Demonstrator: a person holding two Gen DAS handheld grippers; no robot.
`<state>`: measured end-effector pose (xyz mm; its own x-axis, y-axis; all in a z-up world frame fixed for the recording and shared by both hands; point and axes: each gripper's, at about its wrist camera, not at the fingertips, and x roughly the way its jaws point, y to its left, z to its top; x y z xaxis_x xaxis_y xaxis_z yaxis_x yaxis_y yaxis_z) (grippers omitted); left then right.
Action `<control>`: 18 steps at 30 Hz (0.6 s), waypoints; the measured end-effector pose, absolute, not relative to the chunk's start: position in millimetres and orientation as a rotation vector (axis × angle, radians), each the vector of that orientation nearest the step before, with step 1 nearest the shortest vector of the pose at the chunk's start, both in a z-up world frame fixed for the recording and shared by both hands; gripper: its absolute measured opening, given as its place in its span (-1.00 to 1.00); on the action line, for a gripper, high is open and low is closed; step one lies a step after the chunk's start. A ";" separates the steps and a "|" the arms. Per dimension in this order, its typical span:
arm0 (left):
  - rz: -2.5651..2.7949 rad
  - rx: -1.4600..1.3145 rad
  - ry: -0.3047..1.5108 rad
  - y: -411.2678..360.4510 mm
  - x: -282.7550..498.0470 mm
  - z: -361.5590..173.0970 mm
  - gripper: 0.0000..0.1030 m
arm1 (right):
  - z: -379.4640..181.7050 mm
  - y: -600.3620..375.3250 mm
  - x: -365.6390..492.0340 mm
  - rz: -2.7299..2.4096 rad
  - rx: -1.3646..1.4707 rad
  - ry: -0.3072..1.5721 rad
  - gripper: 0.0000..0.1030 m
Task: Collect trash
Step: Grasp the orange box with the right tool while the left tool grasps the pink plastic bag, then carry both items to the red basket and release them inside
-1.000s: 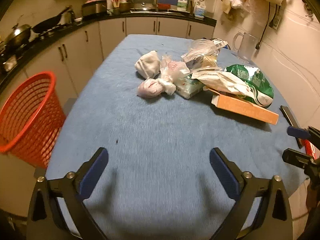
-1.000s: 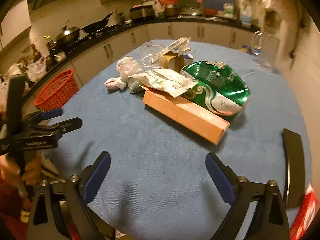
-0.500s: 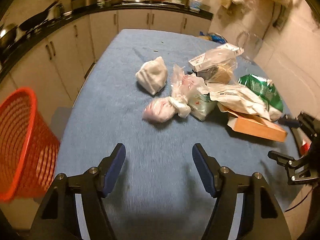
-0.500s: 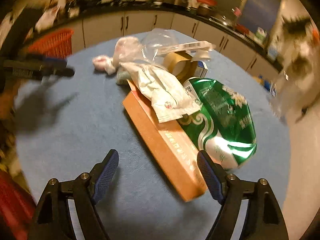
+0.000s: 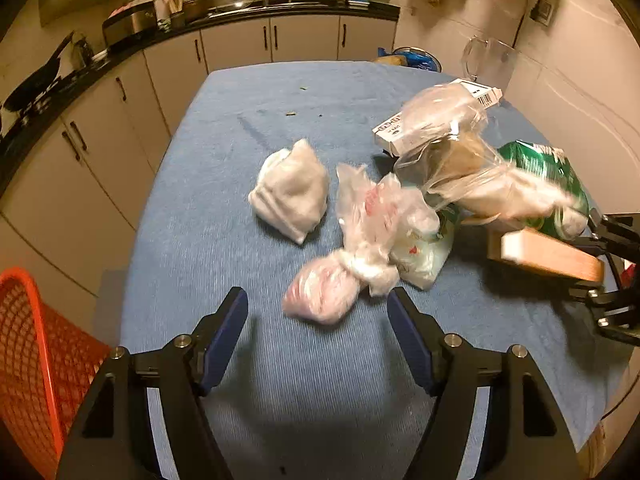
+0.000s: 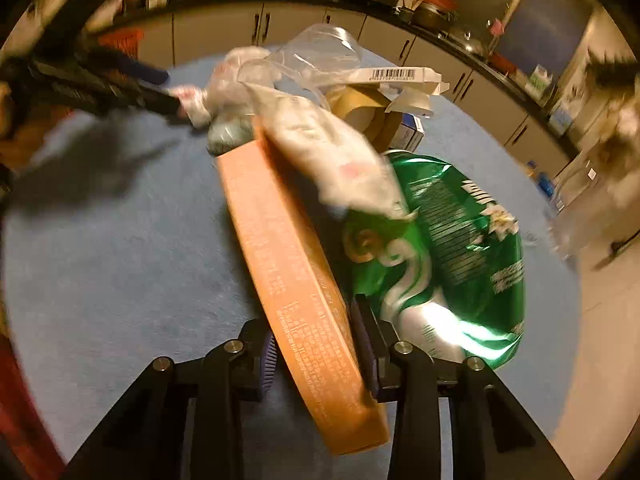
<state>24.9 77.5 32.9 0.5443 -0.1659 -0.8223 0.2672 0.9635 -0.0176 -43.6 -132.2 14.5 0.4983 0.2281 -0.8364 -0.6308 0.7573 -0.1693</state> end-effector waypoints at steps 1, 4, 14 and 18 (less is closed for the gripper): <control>-0.260 0.123 0.963 75.9 28.7 32.7 0.39 | 17.2 -136.2 -44.1 0.558 -0.458 0.918 -0.34; -0.278 0.150 0.969 68.9 36.0 28.5 0.39 | 23.9 -148.6 -48.2 0.597 -0.334 0.935 -0.40; -0.308 0.242 0.974 38.4 52.5 10.9 -0.14 | 28.7 -173.5 -63.5 0.715 -0.062 0.959 -0.49; -0.284 0.202 0.966 37.5 40.2 12.5 -0.14 | 32.9 -178.0 -71.1 0.728 -0.029 0.947 -0.49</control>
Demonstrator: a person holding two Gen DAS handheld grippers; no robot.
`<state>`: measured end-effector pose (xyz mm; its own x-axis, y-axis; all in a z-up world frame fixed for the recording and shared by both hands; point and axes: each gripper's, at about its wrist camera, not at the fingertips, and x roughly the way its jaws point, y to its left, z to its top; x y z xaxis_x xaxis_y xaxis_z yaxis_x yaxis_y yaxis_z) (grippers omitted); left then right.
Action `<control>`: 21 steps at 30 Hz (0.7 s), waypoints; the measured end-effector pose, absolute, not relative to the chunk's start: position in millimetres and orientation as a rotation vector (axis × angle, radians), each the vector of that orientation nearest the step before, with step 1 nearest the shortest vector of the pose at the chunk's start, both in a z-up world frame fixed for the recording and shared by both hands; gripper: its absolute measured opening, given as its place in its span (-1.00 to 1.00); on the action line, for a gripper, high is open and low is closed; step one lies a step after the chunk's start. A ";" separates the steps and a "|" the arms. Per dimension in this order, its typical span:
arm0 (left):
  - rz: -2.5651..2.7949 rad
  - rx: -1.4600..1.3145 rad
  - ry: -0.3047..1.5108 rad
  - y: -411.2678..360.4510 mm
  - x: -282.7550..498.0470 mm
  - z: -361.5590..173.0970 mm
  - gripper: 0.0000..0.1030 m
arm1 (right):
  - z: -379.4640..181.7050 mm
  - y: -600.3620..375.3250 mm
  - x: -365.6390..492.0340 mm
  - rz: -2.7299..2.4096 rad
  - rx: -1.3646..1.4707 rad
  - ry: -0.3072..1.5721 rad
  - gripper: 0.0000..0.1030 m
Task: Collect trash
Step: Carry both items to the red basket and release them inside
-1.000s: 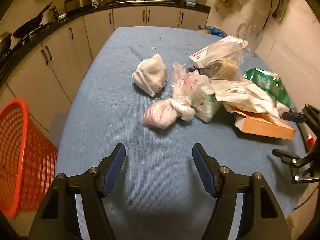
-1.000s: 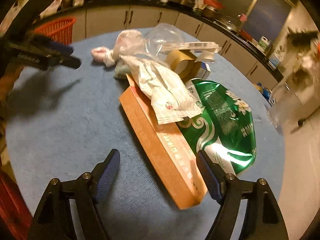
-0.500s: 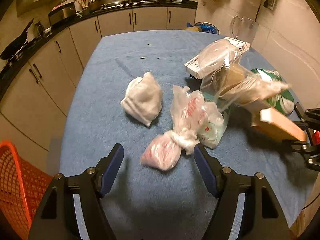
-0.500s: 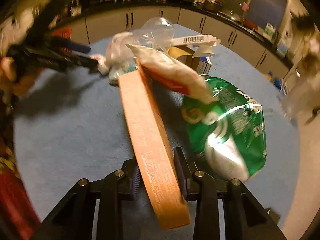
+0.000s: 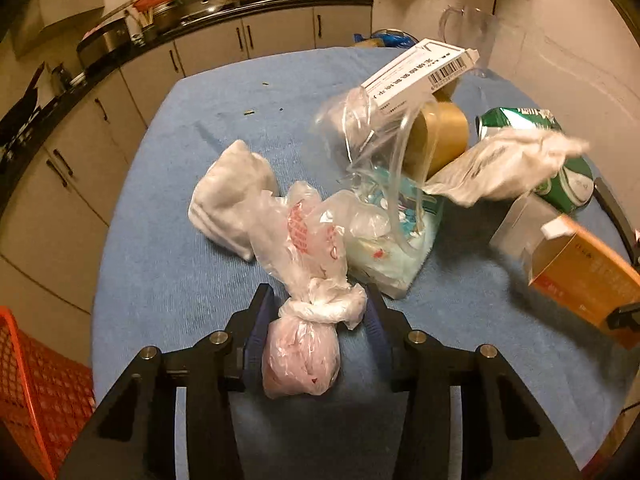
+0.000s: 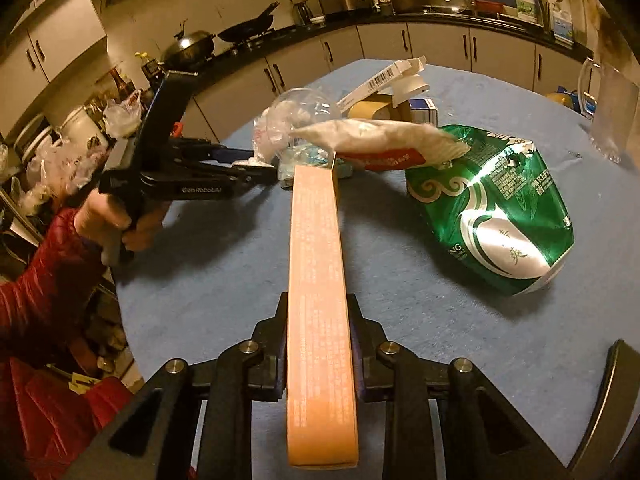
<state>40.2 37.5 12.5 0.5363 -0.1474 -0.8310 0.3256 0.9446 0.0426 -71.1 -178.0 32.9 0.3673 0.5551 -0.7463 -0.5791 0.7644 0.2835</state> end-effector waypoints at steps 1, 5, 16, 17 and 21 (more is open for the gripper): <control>-0.280 0.194 0.960 37.5 35.5 13.1 -0.14 | 34.5 -180.2 -71.6 0.733 -0.022 0.942 -0.49; -0.281 0.152 0.938 39.9 15.1 20.2 -0.15 | 39.4 -178.1 -80.3 0.750 -0.008 0.926 -0.49; -0.300 0.090 0.856 51.3 -31.2 51.1 -0.15 | 48.4 -163.0 -96.9 0.769 0.032 0.902 -0.50; -0.298 0.082 0.848 54.0 -33.3 54.9 -0.15 | 51.1 -161.1 -98.1 0.772 0.033 0.894 -0.50; -0.289 0.061 0.833 67.2 -47.5 63.0 -0.15 | 59.1 -152.6 -98.3 0.780 0.034 0.879 -0.50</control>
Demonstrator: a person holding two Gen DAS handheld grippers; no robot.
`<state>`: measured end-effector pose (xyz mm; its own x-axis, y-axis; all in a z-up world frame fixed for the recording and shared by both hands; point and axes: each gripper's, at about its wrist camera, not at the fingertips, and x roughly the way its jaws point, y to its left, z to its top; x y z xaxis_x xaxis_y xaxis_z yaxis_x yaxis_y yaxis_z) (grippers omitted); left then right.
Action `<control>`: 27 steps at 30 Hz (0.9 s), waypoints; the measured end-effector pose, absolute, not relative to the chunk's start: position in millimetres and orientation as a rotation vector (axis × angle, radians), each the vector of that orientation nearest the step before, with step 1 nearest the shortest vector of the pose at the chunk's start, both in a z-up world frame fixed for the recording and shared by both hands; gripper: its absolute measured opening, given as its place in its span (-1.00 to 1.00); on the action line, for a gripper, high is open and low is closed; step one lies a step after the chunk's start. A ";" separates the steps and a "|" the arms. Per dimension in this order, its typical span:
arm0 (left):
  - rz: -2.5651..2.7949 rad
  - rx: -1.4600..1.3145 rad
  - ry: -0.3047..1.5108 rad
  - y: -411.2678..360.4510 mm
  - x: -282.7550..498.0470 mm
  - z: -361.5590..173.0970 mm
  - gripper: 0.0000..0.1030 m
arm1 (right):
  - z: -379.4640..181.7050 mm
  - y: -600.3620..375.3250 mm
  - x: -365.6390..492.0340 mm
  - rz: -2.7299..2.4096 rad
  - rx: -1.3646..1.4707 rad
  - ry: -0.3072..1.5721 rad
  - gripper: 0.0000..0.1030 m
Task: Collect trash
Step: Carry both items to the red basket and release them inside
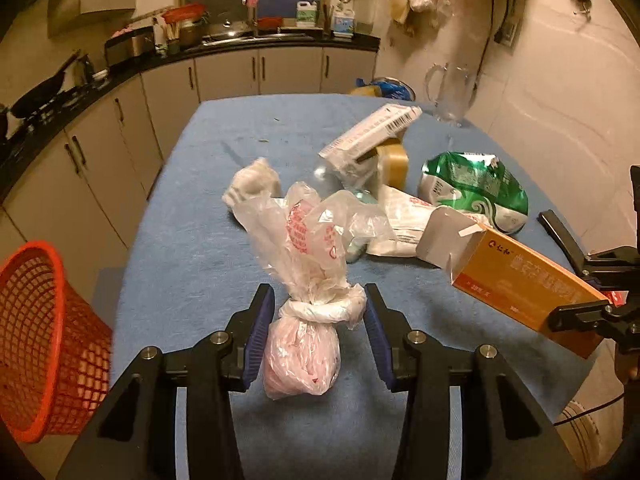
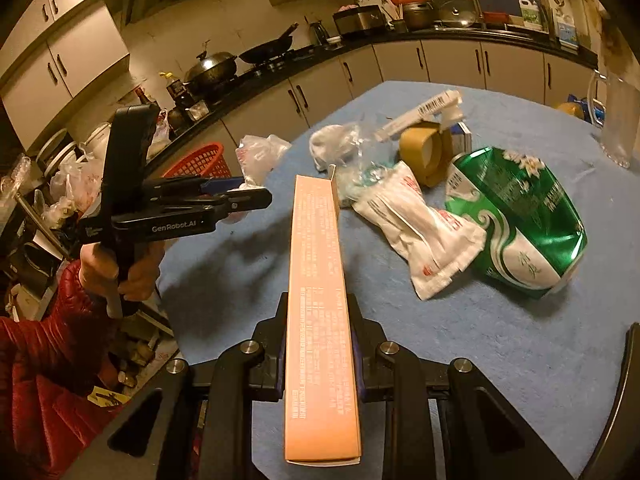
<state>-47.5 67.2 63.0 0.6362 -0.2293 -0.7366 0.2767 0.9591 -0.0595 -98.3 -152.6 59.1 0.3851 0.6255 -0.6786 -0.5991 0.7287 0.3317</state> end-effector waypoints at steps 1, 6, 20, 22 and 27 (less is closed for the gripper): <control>-0.287 0.056 0.831 71.3 -48.9 64.5 -0.15 | 60.5 -149.8 -97.7 0.783 0.037 0.878 -0.50; -0.252 0.028 0.809 95.1 -61.9 77.5 -0.15 | 70.8 -131.3 -96.7 0.827 0.041 0.866 -0.50; 0.013 -0.076 0.730 242.7 -103.5 129.2 -0.14 | 112.0 -2.0 -86.0 1.059 0.014 0.850 -0.50; 0.048 -0.099 0.742 265.5 -106.6 127.5 -0.14 | 113.2 23.6 -80.5 1.085 0.023 0.876 -0.50; 0.113 -0.143 0.806 306.4 -105.6 111.1 -0.14 | 114.1 81.4 -66.9 1.121 0.039 0.948 -0.50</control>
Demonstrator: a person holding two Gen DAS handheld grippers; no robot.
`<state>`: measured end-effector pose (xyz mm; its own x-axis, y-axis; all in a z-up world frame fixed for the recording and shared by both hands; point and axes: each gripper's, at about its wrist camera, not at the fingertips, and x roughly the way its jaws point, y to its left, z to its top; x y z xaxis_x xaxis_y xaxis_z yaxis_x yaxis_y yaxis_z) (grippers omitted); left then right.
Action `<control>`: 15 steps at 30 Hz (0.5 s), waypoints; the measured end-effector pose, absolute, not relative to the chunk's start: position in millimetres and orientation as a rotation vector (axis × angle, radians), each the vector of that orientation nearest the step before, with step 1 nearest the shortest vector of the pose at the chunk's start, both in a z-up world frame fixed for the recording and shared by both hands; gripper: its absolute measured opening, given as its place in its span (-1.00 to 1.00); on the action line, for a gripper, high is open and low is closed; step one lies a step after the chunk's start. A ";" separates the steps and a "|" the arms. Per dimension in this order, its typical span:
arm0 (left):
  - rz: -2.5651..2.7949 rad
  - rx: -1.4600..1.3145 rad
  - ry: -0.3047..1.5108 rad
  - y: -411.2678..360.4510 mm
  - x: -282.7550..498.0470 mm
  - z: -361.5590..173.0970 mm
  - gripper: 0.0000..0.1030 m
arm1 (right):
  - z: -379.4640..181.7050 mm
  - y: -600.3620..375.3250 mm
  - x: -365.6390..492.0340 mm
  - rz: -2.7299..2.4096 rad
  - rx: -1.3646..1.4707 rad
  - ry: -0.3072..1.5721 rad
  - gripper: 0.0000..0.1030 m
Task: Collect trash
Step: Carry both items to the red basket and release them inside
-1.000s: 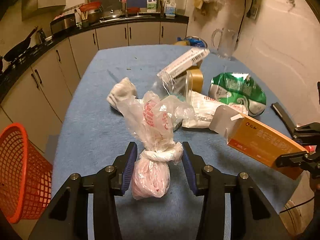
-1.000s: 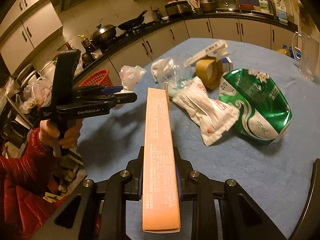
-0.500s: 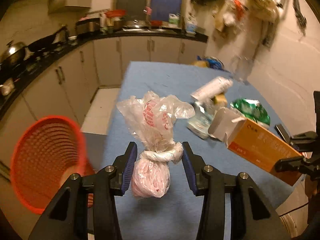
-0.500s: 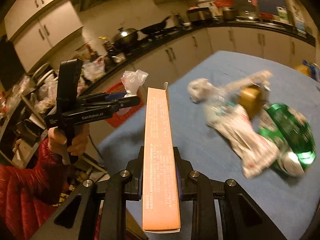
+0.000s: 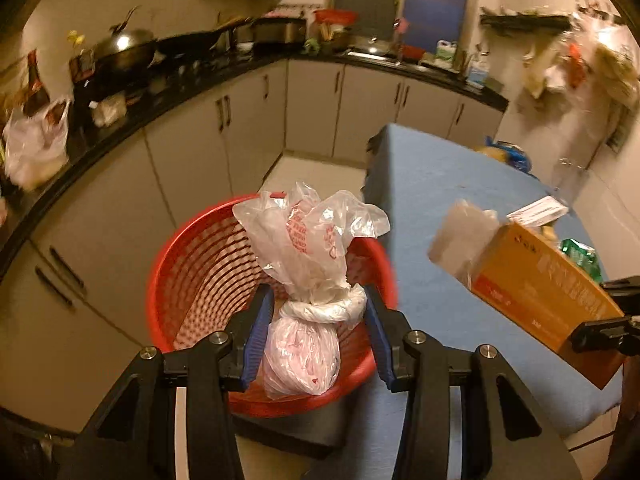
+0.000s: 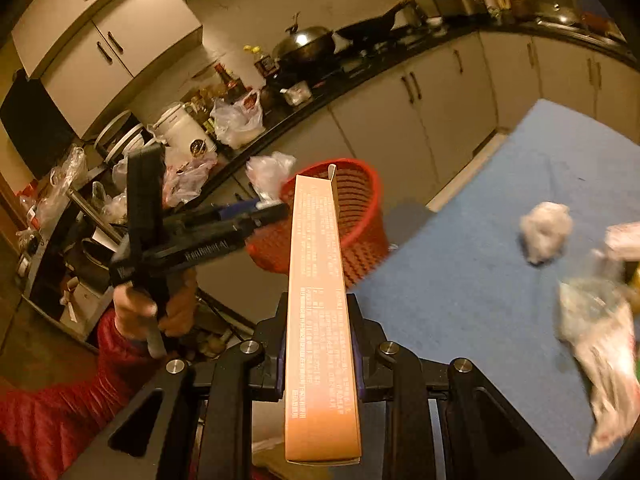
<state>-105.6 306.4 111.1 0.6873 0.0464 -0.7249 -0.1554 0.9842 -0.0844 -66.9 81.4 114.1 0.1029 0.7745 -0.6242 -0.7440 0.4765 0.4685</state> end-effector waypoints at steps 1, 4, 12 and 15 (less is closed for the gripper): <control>0.125 -0.146 0.814 312.1 -105.3 107.7 -0.14 | 114.9 93.1 -64.8 1.122 0.034 0.952 -0.50; 0.138 -0.164 0.843 322.9 -99.7 96.2 -0.15 | 113.9 131.9 -50.9 1.119 0.040 1.003 -0.50; 0.126 -0.176 0.883 339.0 -85.3 80.1 -0.11 | 89.3 203.4 -8.0 1.066 0.083 1.162 -0.50; 0.118 -0.175 0.892 339.4 -81.9 75.5 0.06 | 81.0 217.9 2.2 1.035 0.084 1.185 -0.46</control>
<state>-81.9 339.4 75.5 0.6230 0.0293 -0.7817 -0.1747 0.9793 -0.1025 2.2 217.9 81.0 -0.0022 0.6972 -0.7169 -0.6166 0.5634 0.5498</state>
